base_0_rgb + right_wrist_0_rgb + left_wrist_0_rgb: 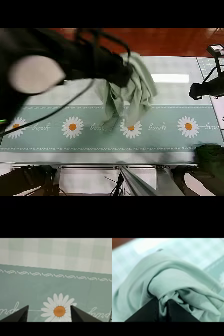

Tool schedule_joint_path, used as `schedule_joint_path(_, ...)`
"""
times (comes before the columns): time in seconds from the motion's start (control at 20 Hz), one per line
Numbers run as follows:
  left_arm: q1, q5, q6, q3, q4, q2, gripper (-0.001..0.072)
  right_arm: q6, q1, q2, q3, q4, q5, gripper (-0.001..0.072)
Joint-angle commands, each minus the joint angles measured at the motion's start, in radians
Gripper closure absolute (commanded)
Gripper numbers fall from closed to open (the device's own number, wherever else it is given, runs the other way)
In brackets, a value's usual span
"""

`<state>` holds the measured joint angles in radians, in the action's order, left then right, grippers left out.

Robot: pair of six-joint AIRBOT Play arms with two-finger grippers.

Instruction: Fold the shirts.

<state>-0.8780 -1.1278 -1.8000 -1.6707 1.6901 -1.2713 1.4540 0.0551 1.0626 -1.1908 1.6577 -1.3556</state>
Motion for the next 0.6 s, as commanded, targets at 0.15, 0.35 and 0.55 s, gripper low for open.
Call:
schedule_joint_path(0.15,-0.015,-0.006,-0.003,0.069,-0.156,-0.302,0.0677,0.000,-0.001,-0.001,0.000,0.006,0.005,0.0115)
schedule_joint_path(0.35,0.025,-0.027,0.076,0.030,-0.116,-0.300,0.0361,0.000,-0.001,-0.001,0.000,0.027,0.005,0.0115)
schedule_joint_path(0.55,0.174,-0.187,0.160,-0.135,-0.014,-0.225,0.0360,0.000,-0.001,-0.001,0.000,0.027,0.010,0.0115)
